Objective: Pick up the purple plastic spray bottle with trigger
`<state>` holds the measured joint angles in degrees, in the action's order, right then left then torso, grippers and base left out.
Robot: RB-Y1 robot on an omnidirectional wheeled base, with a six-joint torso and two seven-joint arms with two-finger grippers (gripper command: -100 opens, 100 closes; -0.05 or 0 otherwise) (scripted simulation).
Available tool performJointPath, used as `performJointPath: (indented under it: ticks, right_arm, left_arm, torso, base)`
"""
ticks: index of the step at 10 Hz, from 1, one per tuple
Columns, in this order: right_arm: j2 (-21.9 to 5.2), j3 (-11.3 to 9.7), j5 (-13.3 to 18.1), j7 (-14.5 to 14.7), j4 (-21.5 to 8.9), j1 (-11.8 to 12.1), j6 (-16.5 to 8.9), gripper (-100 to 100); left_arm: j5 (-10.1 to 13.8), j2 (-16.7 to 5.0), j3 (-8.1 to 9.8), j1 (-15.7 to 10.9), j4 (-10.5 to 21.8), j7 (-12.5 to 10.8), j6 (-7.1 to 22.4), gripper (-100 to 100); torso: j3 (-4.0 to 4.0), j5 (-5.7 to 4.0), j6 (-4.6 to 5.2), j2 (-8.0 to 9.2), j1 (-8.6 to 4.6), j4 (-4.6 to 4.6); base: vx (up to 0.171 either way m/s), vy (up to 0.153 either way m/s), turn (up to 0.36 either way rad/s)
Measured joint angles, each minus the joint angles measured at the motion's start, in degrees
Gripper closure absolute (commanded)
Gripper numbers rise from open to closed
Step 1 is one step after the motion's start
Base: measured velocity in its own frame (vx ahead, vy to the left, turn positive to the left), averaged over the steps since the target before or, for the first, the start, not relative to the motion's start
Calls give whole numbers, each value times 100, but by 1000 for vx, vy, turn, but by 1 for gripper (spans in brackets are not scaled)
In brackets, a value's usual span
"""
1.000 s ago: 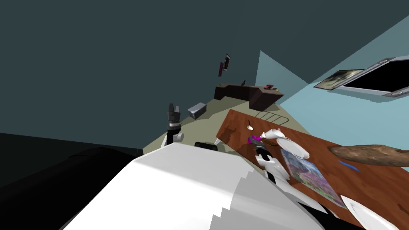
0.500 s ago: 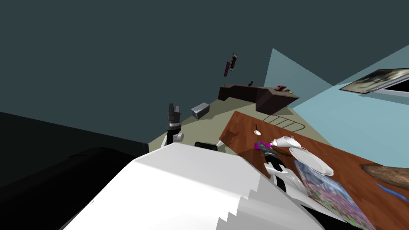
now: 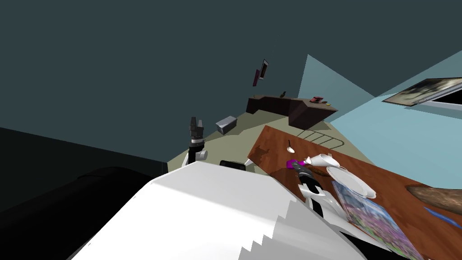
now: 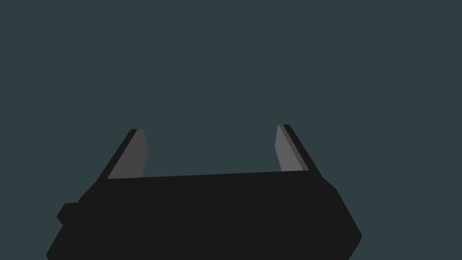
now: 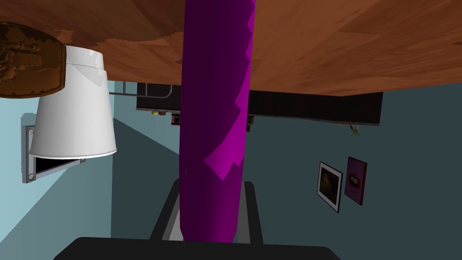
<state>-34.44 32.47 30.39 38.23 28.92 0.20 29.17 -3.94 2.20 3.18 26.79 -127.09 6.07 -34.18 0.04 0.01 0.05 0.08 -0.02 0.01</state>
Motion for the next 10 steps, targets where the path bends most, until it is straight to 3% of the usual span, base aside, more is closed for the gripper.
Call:
performJointPath:
  ticks: [1,2,3,4,6,8,10]
  right_arm:
    - [0,0,0,0,0,0,0,100]
    - [73,-100,17,-24,167,7,-88,100]
    - [232,-340,74,-151,640,69,-378,100]
    - [363,-505,102,-104,752,-97,-556,100]
    - [470,-731,127,43,689,-353,-663,100]
    - [682,-1037,180,-12,1135,-317,-1023,100]
    - [761,-1166,200,18,1318,-353,-1213,100]
  left_arm:
    - [0,0,0,0,0,0,0,0]
    - [0,0,1,1,0,0,0,0]
    - [0,-1,1,1,0,0,0,0]
    - [0,-1,1,0,0,0,0,0]
    - [0,0,1,0,0,0,0,0]
    - [0,-1,1,0,0,0,0,0]
    - [0,0,0,-1,0,0,0,0]
  torso:
    - [0,0,0,0,0,0]
    - [2,-5,15,8,-9,-4]
    - [6,-11,20,17,-23,-5]
    - [6,-23,25,25,-43,-10]
    - [-5,-41,48,19,-69,-28]
    - [-17,-69,45,14,-80,-46]
    - [-22,-68,39,5,-66,-49]
  base:
    - [-11,-26,-225]
    - [-32,-60,-369]
    - [-57,-96,-336]
    - [-46,-78,-95]
    - [-22,-62,-196]
    - [-23,-66,-154]
    - [-11,-28,-114]
